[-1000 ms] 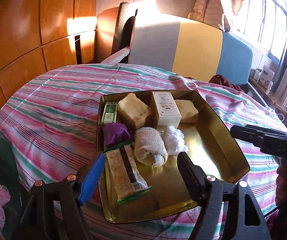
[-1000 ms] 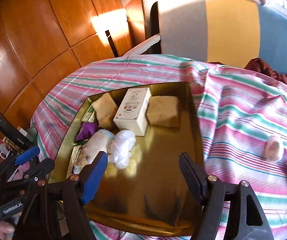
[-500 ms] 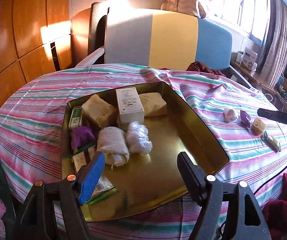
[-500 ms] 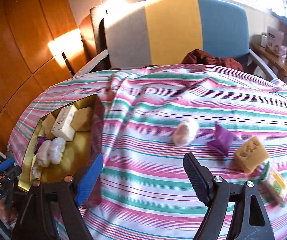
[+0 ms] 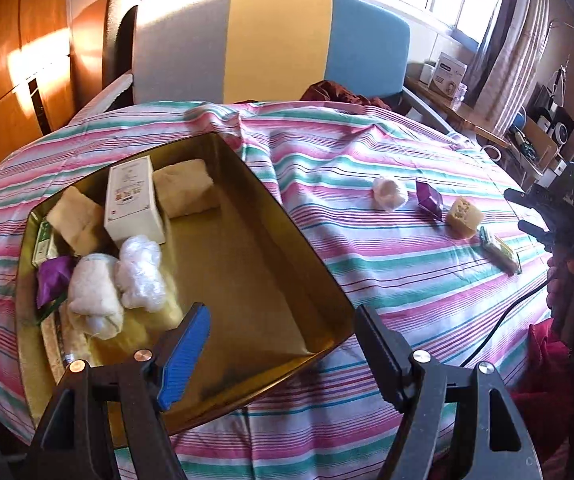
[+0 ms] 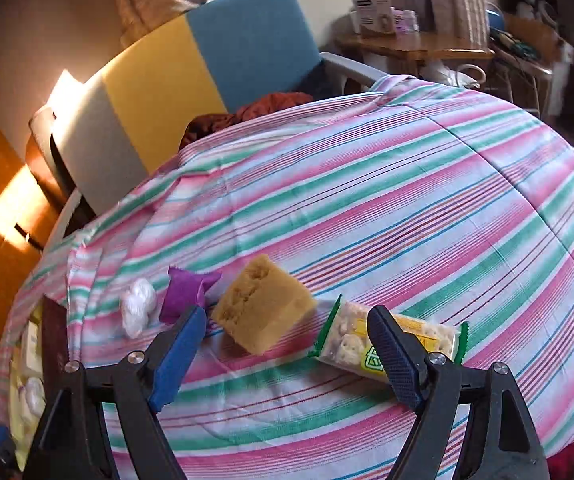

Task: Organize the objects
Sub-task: 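Move both grippers back over the striped cloth toward the remaining items, then grasp the second plastic-wrapped bundle with the left gripper while the right grasps the purple packet, then lift the bundle with the left gripper while the right lifts the purple packet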

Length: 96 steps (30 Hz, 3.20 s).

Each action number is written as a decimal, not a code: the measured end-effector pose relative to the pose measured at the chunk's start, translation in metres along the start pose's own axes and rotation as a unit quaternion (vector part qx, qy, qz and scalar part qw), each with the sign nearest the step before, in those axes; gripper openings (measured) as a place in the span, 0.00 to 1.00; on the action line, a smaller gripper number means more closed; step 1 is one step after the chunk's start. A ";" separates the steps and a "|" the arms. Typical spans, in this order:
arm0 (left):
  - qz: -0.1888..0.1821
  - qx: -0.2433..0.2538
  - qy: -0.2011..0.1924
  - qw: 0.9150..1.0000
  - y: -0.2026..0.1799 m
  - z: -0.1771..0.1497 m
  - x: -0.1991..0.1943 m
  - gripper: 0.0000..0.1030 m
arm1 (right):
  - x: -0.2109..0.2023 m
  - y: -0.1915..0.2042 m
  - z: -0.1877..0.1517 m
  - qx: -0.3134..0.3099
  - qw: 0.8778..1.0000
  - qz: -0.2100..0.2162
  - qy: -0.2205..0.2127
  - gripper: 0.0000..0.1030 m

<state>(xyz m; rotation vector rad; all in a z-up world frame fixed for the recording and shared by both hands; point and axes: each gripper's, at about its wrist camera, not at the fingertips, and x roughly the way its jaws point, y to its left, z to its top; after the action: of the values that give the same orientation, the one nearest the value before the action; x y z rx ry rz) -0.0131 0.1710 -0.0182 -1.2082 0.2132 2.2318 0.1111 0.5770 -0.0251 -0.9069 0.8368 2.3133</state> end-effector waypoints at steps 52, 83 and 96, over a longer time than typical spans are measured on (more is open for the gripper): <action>-0.055 0.122 0.043 0.990 -0.144 0.043 0.150 0.35 | -0.013 -0.030 0.009 0.094 0.995 0.034 -0.016 0.90; -0.095 0.139 -0.031 0.985 -0.131 -0.026 0.111 0.35 | 0.075 0.091 0.000 -0.109 0.986 0.057 0.112 0.80; -0.104 0.133 -0.033 0.985 -0.129 -0.027 0.112 0.36 | 0.106 0.129 -0.020 -0.218 0.962 0.027 0.165 0.33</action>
<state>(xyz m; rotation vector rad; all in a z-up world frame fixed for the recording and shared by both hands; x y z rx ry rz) 0.0323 0.3123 -0.1070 -0.9669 0.3317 1.9863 -0.0318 0.5000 -0.0683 -1.5054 0.4787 2.4788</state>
